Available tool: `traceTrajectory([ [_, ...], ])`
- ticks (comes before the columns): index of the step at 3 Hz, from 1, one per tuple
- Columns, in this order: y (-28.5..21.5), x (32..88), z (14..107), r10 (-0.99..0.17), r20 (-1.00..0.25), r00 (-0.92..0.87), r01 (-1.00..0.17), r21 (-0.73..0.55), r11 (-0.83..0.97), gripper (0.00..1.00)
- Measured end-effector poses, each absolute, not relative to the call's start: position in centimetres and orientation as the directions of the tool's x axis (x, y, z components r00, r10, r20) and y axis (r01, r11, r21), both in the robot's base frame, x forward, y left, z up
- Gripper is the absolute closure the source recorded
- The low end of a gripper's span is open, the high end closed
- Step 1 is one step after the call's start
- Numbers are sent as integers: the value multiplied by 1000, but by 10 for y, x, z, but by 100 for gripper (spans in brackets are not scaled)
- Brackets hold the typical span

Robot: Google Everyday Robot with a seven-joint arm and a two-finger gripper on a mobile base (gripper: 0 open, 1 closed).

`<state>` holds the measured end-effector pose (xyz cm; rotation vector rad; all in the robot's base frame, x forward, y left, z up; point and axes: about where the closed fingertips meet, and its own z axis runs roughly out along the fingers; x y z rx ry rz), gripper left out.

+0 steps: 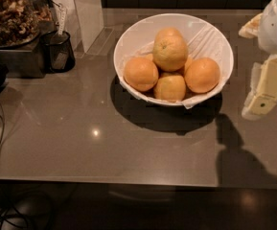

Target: Pick orange from white bowl

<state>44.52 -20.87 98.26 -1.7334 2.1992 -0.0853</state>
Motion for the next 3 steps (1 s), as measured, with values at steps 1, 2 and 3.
traceTrajectory([
  [1,-187,468,992,-947,-289,-141,-939,-266,220,0],
  [2,-150,502,998,-930,-365,-47,-951,-269,154,0],
  [3,-149,502,998,-930,-365,-47,-951,-269,154,0],
])
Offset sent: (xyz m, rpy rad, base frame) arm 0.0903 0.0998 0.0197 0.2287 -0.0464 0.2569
